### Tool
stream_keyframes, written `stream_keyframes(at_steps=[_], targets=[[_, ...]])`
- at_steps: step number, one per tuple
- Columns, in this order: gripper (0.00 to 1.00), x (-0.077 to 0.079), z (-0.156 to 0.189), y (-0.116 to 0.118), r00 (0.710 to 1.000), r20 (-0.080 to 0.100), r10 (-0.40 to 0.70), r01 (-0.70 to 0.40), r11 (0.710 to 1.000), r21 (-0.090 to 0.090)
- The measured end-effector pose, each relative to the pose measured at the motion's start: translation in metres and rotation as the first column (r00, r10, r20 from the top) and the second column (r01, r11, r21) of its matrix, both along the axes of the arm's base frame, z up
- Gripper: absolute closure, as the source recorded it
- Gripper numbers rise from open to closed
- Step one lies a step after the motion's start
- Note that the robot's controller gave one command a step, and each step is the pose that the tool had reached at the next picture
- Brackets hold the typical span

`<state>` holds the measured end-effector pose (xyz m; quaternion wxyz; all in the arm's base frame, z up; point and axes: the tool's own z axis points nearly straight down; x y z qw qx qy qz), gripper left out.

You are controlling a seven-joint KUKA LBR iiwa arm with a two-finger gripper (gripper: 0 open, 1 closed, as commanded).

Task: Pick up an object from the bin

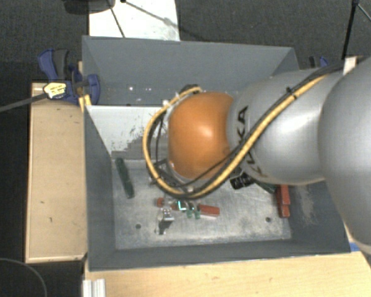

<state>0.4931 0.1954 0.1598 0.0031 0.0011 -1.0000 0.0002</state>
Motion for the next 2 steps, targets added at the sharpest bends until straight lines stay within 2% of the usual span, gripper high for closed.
stream_keyframes(at_steps=[1,2], targets=[[0.0,0.002,0.004,-0.001,1.0,0.007,-0.005,0.005,1.0,0.002],[0.0,0.026,-0.063,-0.05,1.0,0.013,-0.02,0.02,1.0,0.003]])
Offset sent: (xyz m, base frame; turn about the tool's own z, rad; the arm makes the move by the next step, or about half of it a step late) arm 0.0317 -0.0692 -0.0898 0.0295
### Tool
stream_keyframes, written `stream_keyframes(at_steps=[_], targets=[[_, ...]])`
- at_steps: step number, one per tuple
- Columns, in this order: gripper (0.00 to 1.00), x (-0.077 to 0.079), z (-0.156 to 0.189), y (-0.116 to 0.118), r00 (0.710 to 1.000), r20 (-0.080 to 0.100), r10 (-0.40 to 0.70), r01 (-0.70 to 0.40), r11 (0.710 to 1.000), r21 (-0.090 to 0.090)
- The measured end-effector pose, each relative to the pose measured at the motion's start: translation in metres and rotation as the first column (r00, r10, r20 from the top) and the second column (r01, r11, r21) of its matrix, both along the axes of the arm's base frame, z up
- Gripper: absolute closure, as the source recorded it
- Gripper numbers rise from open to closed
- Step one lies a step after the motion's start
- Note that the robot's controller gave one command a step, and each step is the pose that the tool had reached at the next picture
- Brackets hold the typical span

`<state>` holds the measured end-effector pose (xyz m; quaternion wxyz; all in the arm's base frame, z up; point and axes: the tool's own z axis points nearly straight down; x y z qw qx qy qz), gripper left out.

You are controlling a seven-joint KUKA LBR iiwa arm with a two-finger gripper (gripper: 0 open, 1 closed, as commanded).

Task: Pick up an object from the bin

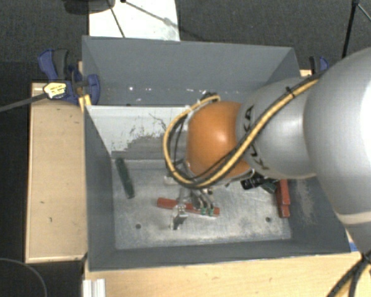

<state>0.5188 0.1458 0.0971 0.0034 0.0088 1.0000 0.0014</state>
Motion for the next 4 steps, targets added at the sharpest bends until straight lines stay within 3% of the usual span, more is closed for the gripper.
stream_keyframes(at_steps=[1,2,3,4], targets=[[0.0,0.007,-0.02,-0.02,1.0,-0.005,0.014,-0.014,1.0,-0.002],[0.0,-0.007,0.015,-0.024,0.998,-0.005,-0.06,0.06,0.998,-0.002],[0.0,0.003,-0.008,-0.021,1.0,-0.004,-0.004,0.004,1.0,-0.002],[1.0,-0.01,-0.023,-0.035,0.987,0.005,-0.163,0.163,0.987,0.006]])
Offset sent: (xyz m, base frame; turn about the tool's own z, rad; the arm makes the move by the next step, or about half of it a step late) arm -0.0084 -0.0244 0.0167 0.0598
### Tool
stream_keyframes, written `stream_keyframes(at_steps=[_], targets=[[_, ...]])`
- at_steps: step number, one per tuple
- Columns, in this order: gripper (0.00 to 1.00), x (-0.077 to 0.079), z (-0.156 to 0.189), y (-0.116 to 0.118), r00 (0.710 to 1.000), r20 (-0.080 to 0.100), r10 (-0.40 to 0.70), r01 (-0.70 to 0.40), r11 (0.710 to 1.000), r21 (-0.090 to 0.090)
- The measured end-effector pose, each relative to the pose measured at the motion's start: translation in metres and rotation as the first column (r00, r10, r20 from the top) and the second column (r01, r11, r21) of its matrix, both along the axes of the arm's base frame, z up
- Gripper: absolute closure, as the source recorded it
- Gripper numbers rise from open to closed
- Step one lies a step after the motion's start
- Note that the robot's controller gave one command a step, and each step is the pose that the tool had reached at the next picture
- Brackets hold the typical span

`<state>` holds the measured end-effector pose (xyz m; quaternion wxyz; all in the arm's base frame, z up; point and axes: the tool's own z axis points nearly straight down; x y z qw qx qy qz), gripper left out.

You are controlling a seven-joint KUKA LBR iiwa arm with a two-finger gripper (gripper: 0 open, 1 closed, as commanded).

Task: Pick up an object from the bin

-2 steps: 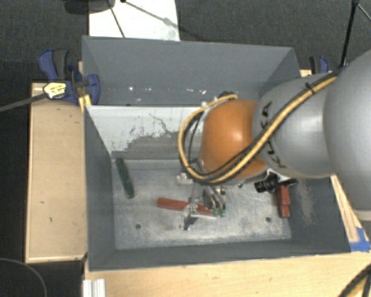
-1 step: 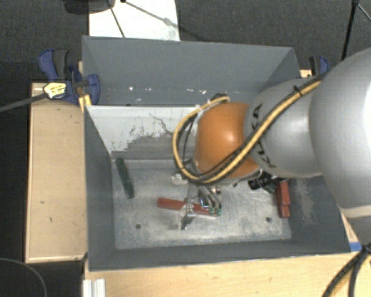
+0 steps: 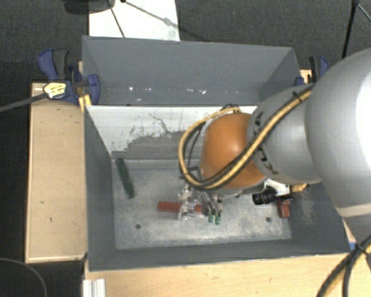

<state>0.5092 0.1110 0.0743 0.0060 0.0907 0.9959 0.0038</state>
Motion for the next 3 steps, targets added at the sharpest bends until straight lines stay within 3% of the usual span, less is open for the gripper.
stream_keyframes(at_steps=[1,3], targets=[[1.0,0.0,0.0,0.0,1.0,0.0,-0.001,0.001,1.0,0.0],[1.0,-0.005,0.023,-0.002,1.0,-0.02,-0.002,0.001,1.0,-0.007]])
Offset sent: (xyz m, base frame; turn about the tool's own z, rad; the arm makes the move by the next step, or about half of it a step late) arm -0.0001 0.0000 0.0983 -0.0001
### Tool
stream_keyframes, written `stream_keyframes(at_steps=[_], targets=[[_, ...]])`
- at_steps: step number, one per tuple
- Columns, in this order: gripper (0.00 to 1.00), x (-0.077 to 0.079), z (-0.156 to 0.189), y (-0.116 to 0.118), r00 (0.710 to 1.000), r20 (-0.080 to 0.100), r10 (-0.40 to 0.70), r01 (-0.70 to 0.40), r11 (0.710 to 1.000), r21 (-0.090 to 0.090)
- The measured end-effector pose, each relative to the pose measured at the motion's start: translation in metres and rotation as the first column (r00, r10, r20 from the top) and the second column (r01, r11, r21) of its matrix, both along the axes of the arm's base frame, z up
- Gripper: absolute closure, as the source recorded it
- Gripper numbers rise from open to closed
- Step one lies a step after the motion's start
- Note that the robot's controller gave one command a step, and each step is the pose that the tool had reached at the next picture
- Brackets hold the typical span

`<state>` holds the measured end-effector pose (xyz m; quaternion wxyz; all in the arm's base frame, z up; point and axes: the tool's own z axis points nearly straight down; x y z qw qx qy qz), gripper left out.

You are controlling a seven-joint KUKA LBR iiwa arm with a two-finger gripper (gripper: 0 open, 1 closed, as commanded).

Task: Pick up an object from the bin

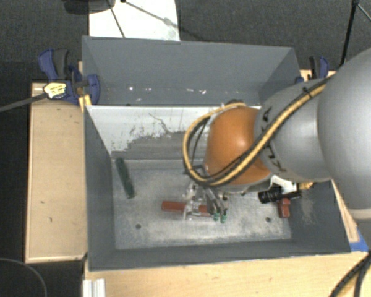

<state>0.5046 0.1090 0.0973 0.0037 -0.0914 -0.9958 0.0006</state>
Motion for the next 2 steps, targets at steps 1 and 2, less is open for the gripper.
stream_keyframes(at_steps=[1,2], targets=[[1.0,0.002,0.022,0.0,1.0,0.006,-0.001,0.001,1.0,0.001],[1.0,0.002,0.038,0.0,1.0,0.005,-0.001,0.001,1.0,0.001]])
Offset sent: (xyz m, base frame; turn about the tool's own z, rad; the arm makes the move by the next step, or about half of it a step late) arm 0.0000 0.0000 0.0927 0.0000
